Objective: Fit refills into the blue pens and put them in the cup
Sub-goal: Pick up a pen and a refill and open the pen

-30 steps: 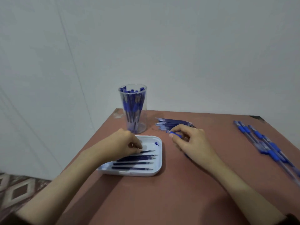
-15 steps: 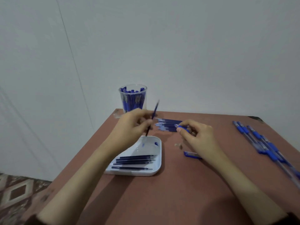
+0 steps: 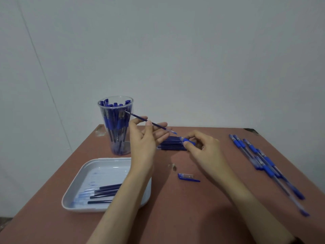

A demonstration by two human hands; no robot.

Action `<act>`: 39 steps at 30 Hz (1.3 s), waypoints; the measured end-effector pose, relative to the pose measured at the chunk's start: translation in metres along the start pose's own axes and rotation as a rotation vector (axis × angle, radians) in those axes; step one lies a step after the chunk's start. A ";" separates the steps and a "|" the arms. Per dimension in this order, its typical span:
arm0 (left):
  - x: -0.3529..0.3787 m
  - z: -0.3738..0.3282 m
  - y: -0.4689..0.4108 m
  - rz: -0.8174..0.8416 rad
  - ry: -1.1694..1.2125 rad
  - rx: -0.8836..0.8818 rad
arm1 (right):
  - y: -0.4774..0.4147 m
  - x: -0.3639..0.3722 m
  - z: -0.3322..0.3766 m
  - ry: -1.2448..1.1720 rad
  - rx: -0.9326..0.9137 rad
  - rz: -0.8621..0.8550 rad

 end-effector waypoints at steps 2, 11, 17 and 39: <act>0.001 0.001 0.000 -0.001 -0.002 -0.003 | 0.000 0.001 0.000 -0.008 -0.003 -0.002; 0.000 0.006 -0.002 0.005 -0.021 -0.016 | 0.001 -0.001 0.004 -0.018 -0.008 0.003; 0.003 0.009 0.000 0.059 -0.104 -0.032 | 0.002 0.000 0.006 -0.027 -0.019 0.004; -0.002 0.024 0.002 0.700 -1.187 -0.016 | -0.002 -0.012 0.012 -0.887 0.327 0.051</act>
Point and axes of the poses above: each hand's wrist, its own y-axis away from the middle knuckle, its own x-axis out of the palm, z = x × y, the point moved 3 cm from there along -y, towards the middle knuckle, and after that the axes turned 1 degree about x, right-handed, at the moved point
